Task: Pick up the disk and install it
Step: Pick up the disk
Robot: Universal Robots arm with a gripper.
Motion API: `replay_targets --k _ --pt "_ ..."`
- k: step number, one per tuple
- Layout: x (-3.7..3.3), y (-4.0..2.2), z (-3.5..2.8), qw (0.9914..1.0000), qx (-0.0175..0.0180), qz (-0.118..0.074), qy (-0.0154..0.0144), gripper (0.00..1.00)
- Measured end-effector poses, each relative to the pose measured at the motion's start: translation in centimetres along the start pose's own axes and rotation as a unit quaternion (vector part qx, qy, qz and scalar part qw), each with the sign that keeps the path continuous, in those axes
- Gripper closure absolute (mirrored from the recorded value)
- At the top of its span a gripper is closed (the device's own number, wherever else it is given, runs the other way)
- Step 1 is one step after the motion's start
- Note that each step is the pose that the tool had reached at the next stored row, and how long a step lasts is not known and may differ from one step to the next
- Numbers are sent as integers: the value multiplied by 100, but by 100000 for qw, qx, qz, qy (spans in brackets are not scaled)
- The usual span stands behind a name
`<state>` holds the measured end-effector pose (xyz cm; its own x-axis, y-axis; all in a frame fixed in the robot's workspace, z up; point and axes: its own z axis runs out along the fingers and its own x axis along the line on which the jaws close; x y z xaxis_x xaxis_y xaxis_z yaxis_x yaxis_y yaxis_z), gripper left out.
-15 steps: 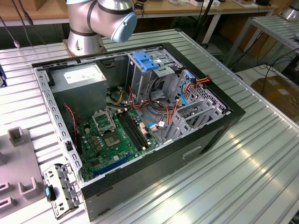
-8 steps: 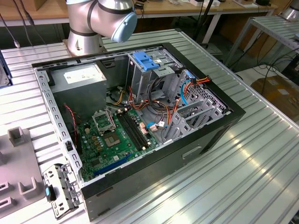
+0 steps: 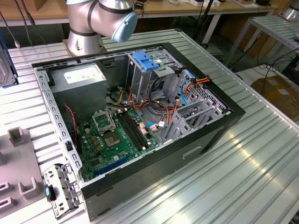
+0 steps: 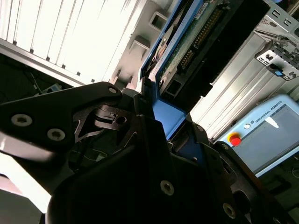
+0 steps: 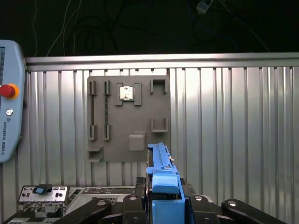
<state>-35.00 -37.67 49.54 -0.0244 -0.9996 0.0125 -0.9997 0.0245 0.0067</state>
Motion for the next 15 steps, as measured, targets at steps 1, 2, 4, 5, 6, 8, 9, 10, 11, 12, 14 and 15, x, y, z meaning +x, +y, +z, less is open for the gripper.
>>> replay_targets --k 1,2,4,5,6,8,9,10,11,12,14,15 --pt "0 -23 0 100000 1 -2 -4 63" --pt "0 -42 0 100000 0 -4 -1 63" --pt "0 -62 1 100000 5 -4 -3 63" --pt "1 -72 0 100000 1 -3 -1 63" --pt "1 -86 0 100000 4 -2 -4 63" --pt "1 -111 0 100000 2 -3 -1 63" --pt "1 -126 1 100000 6 -2 -5 63" --pt "1 -139 0 100000 3 -2 -2 63" --pt "1 -148 0 100000 2 -3 -1 63" --pt "1 -165 0 100000 3 -2 -2 63" --pt "0 -191 0 100000 -2 -2 3 63" --pt "0 -209 0 100000 -1 -2 -1 63"
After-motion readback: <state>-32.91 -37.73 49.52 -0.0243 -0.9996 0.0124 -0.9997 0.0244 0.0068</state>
